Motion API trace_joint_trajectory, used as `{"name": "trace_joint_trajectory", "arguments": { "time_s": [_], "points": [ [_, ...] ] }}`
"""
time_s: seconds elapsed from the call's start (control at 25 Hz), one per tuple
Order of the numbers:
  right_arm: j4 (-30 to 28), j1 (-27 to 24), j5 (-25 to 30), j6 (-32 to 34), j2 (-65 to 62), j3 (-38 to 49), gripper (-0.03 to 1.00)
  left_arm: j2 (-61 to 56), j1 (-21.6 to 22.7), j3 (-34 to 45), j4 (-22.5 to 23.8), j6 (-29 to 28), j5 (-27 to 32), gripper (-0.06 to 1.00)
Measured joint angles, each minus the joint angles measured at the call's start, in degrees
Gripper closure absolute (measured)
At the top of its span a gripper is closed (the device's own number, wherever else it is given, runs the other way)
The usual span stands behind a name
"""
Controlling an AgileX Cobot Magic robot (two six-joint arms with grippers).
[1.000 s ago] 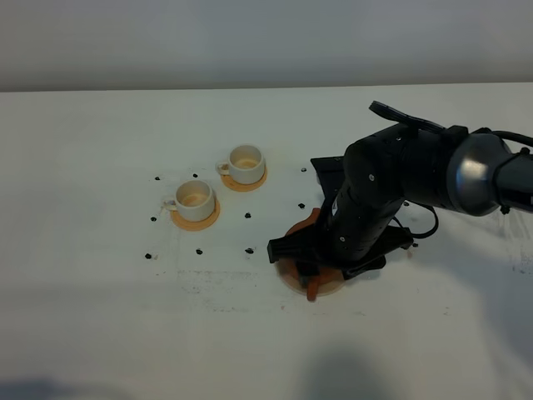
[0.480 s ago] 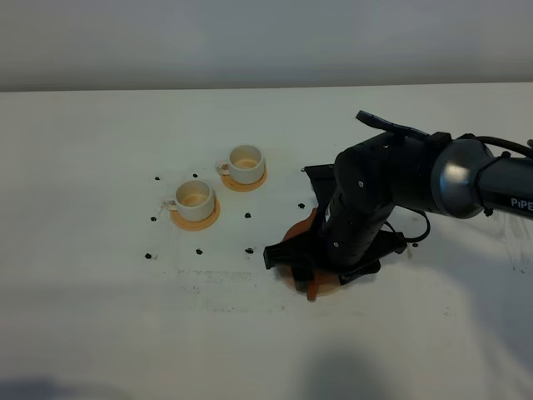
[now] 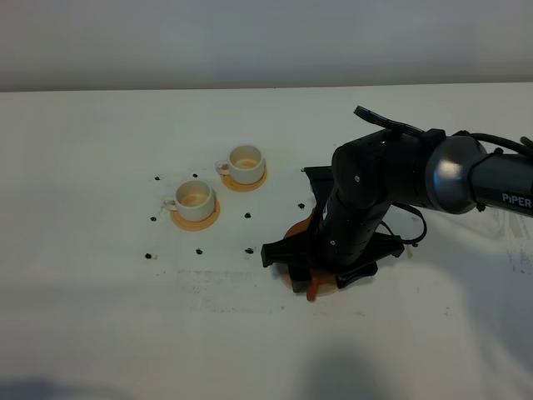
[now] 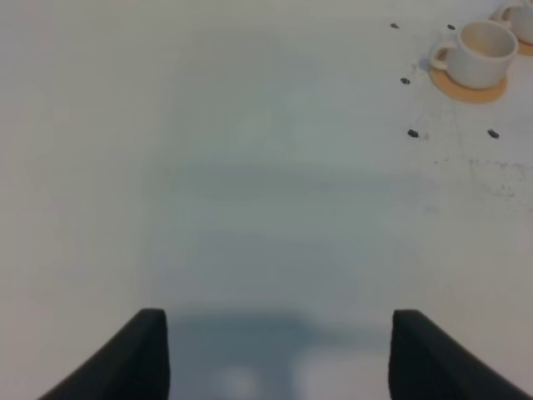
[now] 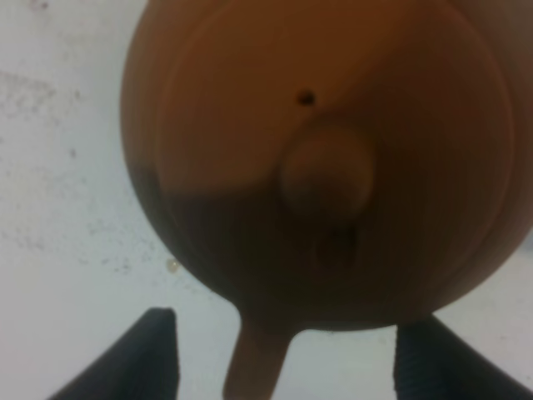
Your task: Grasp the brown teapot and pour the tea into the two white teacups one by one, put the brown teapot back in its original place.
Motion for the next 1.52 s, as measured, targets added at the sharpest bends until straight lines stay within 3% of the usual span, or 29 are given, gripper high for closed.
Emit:
{"name": "trace_joint_trajectory", "arguments": {
  "time_s": [0.4,0.76,1.52],
  "points": [
    [0.29,-0.25,0.02,0.0,0.04,-0.05,0.43,0.0,0.0,0.0,0.0,0.0,0.0,0.41],
    [0.29,-0.49,0.12,-0.04,0.63,-0.05,0.52,0.0,0.0,0.0,0.0,-0.05,0.0,0.41],
    [1.43,-0.49,0.4,-1.59,1.46,-0.98,0.55,0.0,0.0,0.0,0.0,-0.05,0.0,0.41]
  ]
}}
